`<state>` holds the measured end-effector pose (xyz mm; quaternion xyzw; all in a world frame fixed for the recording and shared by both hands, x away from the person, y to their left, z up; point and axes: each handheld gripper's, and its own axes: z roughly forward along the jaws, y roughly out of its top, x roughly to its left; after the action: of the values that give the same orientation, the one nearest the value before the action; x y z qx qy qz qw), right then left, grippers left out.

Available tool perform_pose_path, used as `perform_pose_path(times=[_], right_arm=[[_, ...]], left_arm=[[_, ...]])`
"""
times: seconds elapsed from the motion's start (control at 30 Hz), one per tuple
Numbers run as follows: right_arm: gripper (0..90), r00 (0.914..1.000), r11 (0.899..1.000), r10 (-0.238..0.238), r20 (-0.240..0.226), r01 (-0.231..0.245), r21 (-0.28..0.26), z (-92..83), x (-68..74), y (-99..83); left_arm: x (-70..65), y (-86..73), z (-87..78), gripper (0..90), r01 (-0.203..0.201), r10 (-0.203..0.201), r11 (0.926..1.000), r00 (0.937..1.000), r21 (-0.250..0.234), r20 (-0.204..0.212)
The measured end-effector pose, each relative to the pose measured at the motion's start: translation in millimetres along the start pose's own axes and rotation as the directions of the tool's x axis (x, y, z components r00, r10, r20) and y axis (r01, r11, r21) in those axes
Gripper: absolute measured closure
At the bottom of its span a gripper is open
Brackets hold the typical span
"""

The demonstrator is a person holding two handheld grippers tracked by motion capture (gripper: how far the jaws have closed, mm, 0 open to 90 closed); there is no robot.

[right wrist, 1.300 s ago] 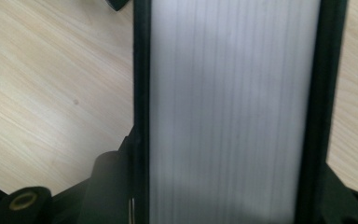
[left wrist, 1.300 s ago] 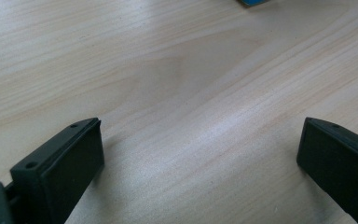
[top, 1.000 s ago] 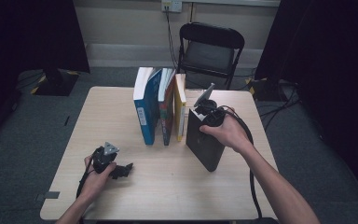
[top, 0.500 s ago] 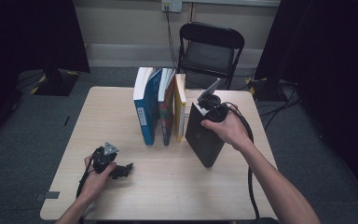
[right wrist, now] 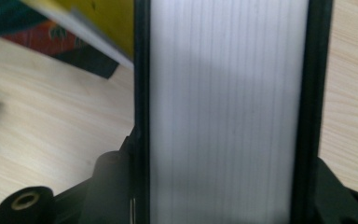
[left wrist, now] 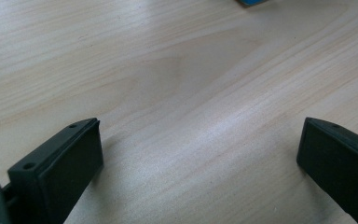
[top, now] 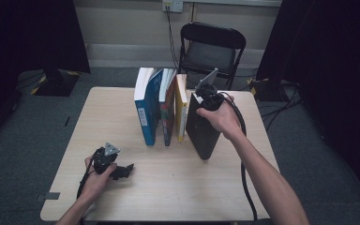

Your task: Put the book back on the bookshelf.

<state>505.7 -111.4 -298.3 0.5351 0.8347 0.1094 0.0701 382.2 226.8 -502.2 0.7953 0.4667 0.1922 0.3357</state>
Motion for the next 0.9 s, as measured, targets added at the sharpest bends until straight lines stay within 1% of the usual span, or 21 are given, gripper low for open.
perform_pose_path(times=[0.03,0.13,0.2,0.27,0.37,0.4,0.43,0.5,0.57,0.6,0.67,0.73,0.77,0.8,0.9], right_arm=[[53.4,1.0,1.0,0.0,0.0,0.0,0.0,0.0,0.0,0.0],[53.4,0.9998,1.0,0.022,0.003,-0.022,0.004,0.9,0.9,7.9],[53.4,0.9988,0.999,0.045,0.018,-0.045,0.004,2.9,2.3,17.1],[53.4,0.9971,0.997,0.071,0.028,-0.07,-0.017,4.3,2.8,21.8],[53.4,0.9958,0.996,0.082,0.041,-0.081,-0.019,5.9,2.8,25.8],[53.4,0.9939,0.995,0.1,0.045,-0.1,-0.012,7.2,2.4,30.7],[53.4,0.9939,0.995,0.1,0.045,-0.1,-0.012,7.2,2.4,30.7],[53.4,0.9911,0.992,0.128,0.037,-0.128,-0.012,8.2,1.2,36.1],[53.4,0.9901,0.991,0.135,0.039,-0.134,-0.01,8.4,1.2,38.1],[53.4,0.9867,0.988,0.156,0.047,-0.155,-0.013,9.1,1.5,42.1],[53.4,0.9862,0.987,0.159,0.046,-0.159,-0.008,9.4,1.3,44.6],[53.4,0.9819,0.983,0.183,0.05,-0.183,0.0,10.0,0.3,53.6],[53.4,0.9819,0.983,0.183,0.05,-0.183,0.0,10.0,0.3,53.6],[53.4,0.9812,0.983,0.184,0.06,-0.184,0.001,10.3,1.1,58.9],[53.4,0.977,0.98,0.2,0.073,-0.201,-0.004,12.7,1.9,65.8]], left_arm=[[0.0,0.0,0.0,0.0,0.0,0.0,1.0,1.0,0.0,0.0],[0.0,0.0,0.0,0.0,0.0,0.0,1.0,1.0,0.0,0.0],[0.1,0.1,-0.2,0.0,0.0,0.0,1.0,1.0,0.002,0.002],[0.1,0.1,-0.2,0.0,0.0,0.0,1.0,1.0,0.003,0.002],[0.2,0.1,-0.2,0.0,-0.001,0.001,1.0,1.0,0.003,0.002],[0.1,0.1,-0.2,0.0,0.0,0.0,1.0,1.0,0.003,0.002],[0.1,0.1,-0.2,0.0,0.0,0.0,1.0,1.0,0.003,0.002],[-0.1,0.2,-0.2,0.0,-0.003,0.003,1.0,1.0,0.004,0.002],[-0.1,0.2,-0.4,0.0,-0.004,0.004,1.0,1.0,0.005,0.002],[-0.1,0.2,-0.3,0.0,-0.004,0.004,1.0,1.0,0.004,0.003],[-0.2,0.1,-0.2,0.0,-0.003,0.003,1.0,1.0,0.002,0.003],[-0.3,0.1,-0.2,0.0,-0.003,0.003,1.0,1.0,0.002,0.004],[-0.3,0.1,-0.2,0.0,-0.003,0.003,1.0,1.0,0.002,0.004],[-0.5,0.1,-0.1,0.0,-0.001,0.001,1.0,1.0,0.0,0.004],[-0.4,0.1,-0.1,0.0,-0.002,0.002,1.0,1.0,0.001,0.004]])
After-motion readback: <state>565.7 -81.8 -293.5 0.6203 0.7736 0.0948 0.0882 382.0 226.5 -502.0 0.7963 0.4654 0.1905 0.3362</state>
